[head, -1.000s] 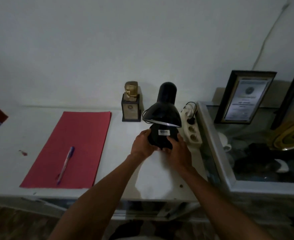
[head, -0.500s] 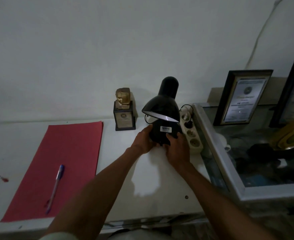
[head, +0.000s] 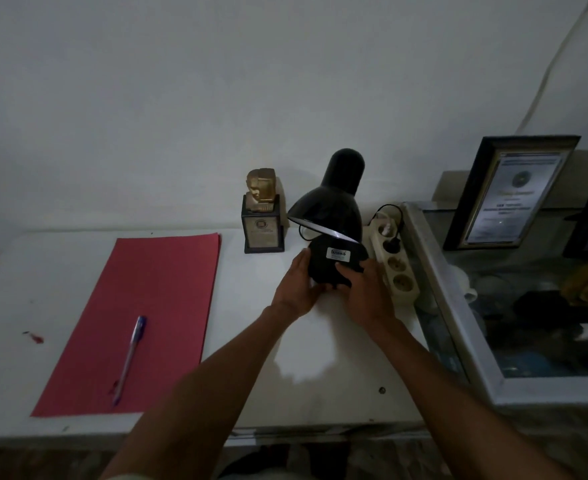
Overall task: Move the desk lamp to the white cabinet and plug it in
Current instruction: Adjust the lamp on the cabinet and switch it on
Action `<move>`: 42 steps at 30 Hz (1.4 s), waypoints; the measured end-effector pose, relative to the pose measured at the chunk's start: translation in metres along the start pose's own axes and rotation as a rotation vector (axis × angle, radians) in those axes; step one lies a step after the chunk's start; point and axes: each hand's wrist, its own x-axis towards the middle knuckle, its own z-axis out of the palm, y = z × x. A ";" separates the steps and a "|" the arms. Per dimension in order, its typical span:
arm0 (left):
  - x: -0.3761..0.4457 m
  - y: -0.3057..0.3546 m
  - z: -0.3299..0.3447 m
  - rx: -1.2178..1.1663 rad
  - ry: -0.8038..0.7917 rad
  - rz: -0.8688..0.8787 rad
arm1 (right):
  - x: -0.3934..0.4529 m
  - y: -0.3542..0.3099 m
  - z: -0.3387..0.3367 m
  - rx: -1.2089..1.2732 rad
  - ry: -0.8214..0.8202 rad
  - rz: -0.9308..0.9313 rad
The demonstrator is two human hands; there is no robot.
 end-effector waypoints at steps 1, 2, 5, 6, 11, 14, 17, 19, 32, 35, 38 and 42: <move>-0.002 -0.003 -0.001 0.053 0.000 0.011 | -0.001 -0.002 0.001 -0.018 -0.006 -0.005; -0.005 -0.008 -0.002 0.134 -0.009 0.010 | -0.003 -0.004 0.004 -0.040 -0.006 -0.010; -0.023 -0.027 -0.002 0.455 -0.058 -0.018 | -0.012 -0.007 0.010 -0.129 0.016 -0.030; -0.032 -0.035 -0.003 0.526 -0.066 -0.009 | -0.013 -0.007 0.010 -0.157 0.024 -0.035; -0.070 -0.058 -0.008 0.619 -0.039 0.033 | -0.017 -0.013 0.013 -0.189 0.040 -0.036; -0.084 -0.059 -0.010 0.625 -0.030 0.006 | -0.019 -0.016 0.012 -0.230 0.003 -0.037; -0.095 -0.057 -0.012 0.614 -0.009 -0.018 | -0.018 -0.016 0.007 -0.318 -0.027 -0.065; -0.101 -0.056 -0.012 0.612 0.009 -0.036 | -0.017 -0.017 0.004 -0.382 -0.037 -0.092; -0.112 -0.042 -0.013 0.616 0.013 -0.133 | -0.013 -0.016 0.003 -0.396 -0.078 -0.121; -0.113 -0.042 -0.013 0.614 0.008 -0.137 | -0.013 -0.016 0.004 -0.372 -0.073 -0.118; -0.114 -0.042 -0.014 0.618 0.009 -0.134 | -0.012 -0.016 0.005 -0.356 -0.067 -0.105; -0.114 -0.041 -0.014 0.624 0.002 -0.135 | -0.011 -0.016 0.005 -0.358 -0.057 -0.098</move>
